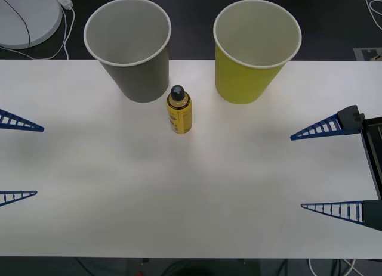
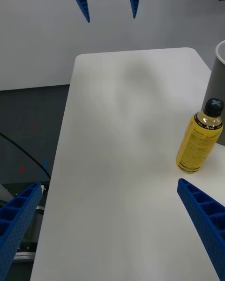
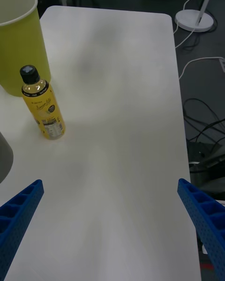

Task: Put the can into the green bin and the plastic bottle into the gray bin

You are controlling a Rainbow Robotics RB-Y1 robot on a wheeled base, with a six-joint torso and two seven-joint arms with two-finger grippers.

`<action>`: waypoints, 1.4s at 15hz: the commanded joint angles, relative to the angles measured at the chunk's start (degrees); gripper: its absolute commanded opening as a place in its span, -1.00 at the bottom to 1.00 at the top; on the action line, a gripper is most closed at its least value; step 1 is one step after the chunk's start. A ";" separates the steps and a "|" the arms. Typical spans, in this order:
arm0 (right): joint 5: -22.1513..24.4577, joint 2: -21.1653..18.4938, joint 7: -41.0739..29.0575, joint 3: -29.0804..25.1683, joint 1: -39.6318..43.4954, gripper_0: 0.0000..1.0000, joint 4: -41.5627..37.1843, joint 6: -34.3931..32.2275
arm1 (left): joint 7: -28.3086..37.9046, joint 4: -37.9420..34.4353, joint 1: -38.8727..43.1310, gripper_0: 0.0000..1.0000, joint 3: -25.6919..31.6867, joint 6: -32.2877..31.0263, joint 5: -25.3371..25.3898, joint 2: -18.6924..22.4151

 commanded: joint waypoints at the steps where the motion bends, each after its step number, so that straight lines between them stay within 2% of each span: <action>1: 0.00 0.00 0.00 0.00 0.00 1.00 0.00 0.00 | 0.00 0.00 0.00 1.00 0.00 0.00 0.00 0.00; 4: 0.00 0.00 0.00 0.00 0.00 1.00 0.00 0.00 | 0.00 0.00 0.00 1.00 0.00 0.00 0.00 0.00; 5: 0.00 0.00 0.00 0.00 0.00 1.00 0.00 0.00 | 0.00 1.05 1.93 1.00 -1.85 -0.09 -0.35 -0.88; 11: 0.00 0.00 0.00 0.00 0.00 1.00 0.00 0.00 | -1.14 3.69 3.96 1.00 -2.99 2.29 3.87 0.88; 12: 0.00 0.00 0.00 0.00 0.00 1.00 0.00 0.00 | -1.67 4.48 5.27 1.00 -2.99 3.69 5.71 1.32; 18: 0.00 0.00 0.00 0.00 0.00 1.00 0.00 0.00 | -10.37 4.57 11.95 1.00 -3.08 12.30 6.77 1.32; 21: 0.00 0.00 0.00 0.00 0.00 1.00 0.00 0.00 | -15.29 4.75 13.80 1.00 -6.06 18.11 7.91 1.14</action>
